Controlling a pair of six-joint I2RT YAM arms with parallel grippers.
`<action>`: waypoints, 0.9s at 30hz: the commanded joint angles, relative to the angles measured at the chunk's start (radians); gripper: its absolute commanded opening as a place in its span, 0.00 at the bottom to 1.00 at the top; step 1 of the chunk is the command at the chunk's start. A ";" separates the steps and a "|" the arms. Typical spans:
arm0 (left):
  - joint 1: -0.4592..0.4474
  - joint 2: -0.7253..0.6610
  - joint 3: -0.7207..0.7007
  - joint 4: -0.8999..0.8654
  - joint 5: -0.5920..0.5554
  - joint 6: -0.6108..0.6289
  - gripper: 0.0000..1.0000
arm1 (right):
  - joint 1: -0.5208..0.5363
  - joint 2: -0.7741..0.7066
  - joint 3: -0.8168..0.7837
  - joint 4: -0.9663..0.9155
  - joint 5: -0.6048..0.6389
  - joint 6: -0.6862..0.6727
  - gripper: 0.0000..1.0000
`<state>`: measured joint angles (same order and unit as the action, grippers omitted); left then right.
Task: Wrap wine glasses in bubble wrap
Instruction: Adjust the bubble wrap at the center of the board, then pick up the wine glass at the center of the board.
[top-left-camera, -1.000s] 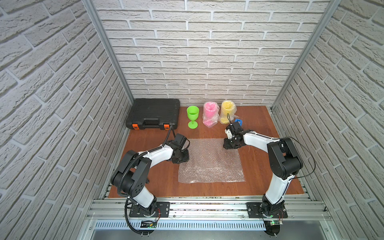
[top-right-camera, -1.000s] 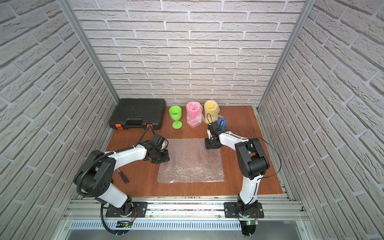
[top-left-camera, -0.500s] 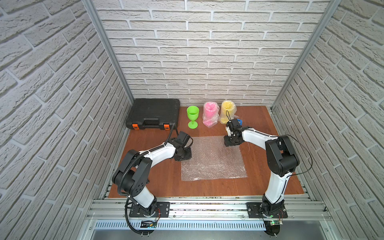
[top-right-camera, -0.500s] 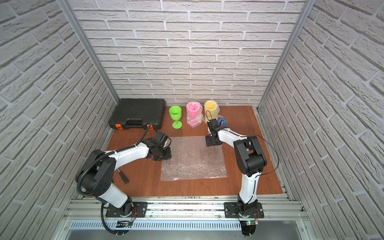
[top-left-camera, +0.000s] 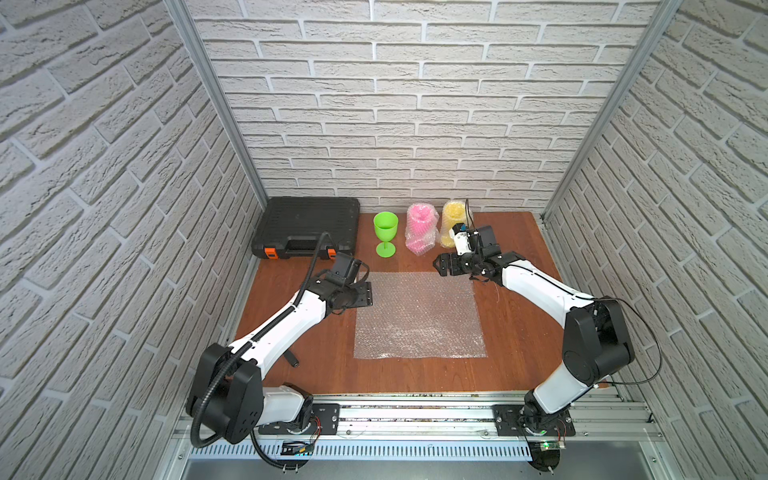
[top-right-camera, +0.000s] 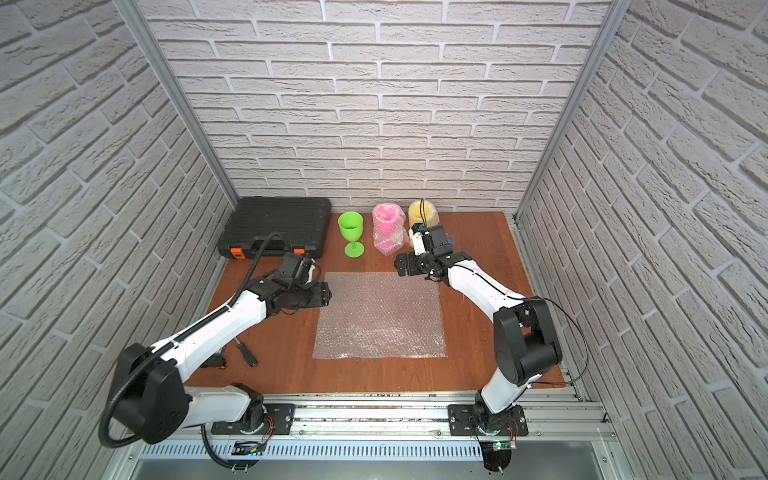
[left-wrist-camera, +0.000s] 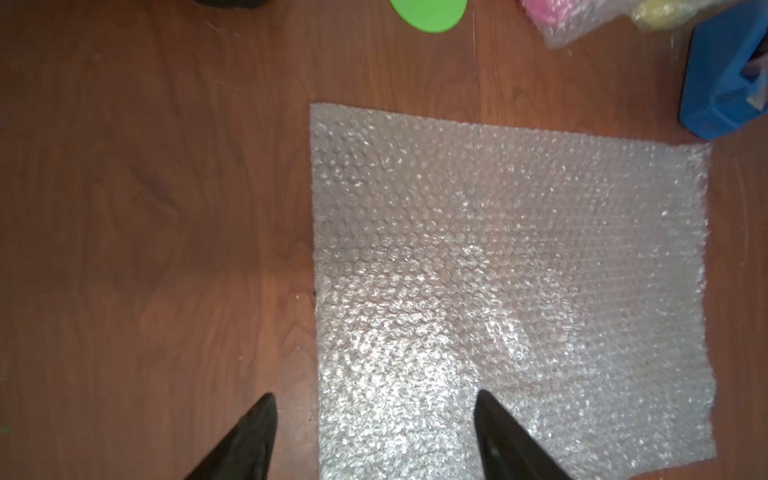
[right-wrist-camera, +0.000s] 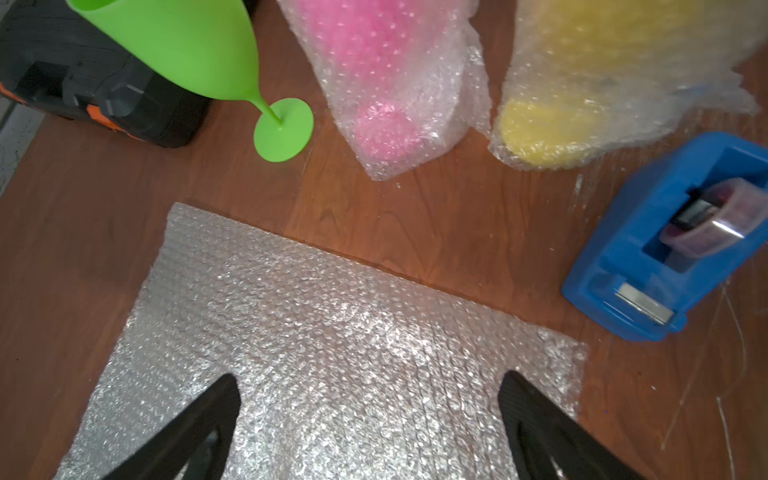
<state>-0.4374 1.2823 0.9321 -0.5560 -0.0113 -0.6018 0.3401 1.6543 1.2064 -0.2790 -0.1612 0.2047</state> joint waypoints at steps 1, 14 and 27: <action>0.049 -0.064 0.015 -0.051 0.001 0.060 0.79 | 0.065 0.015 0.041 0.128 -0.008 -0.034 0.95; 0.170 -0.189 -0.039 -0.069 0.068 0.124 0.86 | 0.220 0.361 0.208 0.716 0.028 -0.098 0.97; 0.179 -0.175 -0.085 -0.012 0.113 0.109 0.87 | 0.221 0.661 0.409 0.958 0.158 -0.112 1.00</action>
<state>-0.2684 1.1011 0.8627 -0.6025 0.0879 -0.4976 0.5602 2.3070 1.5761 0.5755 -0.0399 0.1112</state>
